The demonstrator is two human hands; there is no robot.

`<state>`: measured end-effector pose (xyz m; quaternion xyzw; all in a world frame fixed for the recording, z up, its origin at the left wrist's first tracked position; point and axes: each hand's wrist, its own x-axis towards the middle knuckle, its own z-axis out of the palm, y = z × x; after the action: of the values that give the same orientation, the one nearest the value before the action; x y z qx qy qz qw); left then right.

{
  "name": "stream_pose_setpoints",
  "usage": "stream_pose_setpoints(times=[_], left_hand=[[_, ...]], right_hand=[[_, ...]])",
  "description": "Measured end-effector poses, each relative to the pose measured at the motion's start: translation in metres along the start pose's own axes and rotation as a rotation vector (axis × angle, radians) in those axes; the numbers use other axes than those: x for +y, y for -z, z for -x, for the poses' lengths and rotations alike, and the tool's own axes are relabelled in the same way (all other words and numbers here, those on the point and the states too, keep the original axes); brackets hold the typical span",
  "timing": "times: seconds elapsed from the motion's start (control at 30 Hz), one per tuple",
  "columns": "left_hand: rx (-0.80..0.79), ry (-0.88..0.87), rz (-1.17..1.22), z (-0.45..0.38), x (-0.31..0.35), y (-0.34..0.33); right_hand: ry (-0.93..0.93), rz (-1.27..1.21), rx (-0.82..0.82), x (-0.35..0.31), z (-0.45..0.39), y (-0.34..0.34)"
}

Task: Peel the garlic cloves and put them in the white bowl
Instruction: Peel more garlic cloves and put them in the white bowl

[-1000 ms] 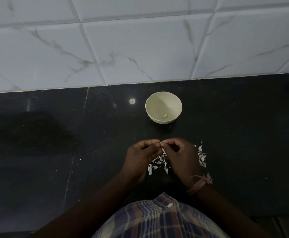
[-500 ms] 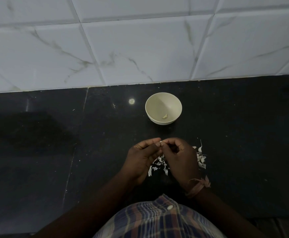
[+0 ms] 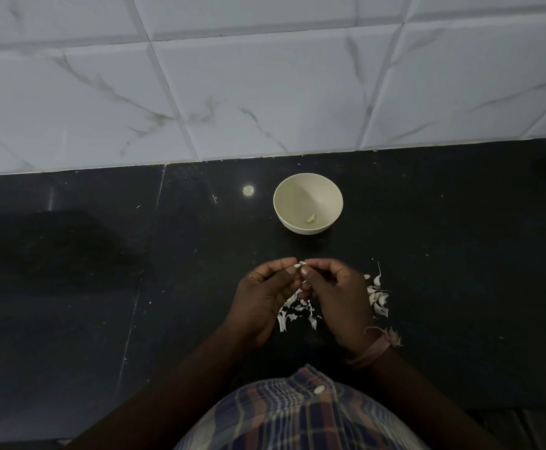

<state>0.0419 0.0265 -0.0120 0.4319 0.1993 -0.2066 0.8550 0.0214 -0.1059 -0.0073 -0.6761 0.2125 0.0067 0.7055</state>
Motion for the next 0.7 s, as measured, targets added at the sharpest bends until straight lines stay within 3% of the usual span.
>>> stream_pose_setpoints(times=[0.13, 0.37, 0.57, 0.7], left_hand=[[0.006, 0.023, -0.018, 0.000, 0.000, -0.001], [0.026, 0.055, -0.017, 0.000, -0.003, 0.001], [0.036, 0.062, -0.023, -0.002, -0.003, 0.002], [0.056, 0.065, -0.047, -0.002, -0.005, 0.004]], right_hand=[[-0.026, 0.072, 0.073, 0.003, 0.000, 0.001], [0.121, 0.390, 0.069, 0.016, 0.001, 0.008], [0.241, 0.619, -0.106, 0.016, 0.003, 0.011], [0.320, 0.723, -0.009, 0.010, 0.004, 0.014]])
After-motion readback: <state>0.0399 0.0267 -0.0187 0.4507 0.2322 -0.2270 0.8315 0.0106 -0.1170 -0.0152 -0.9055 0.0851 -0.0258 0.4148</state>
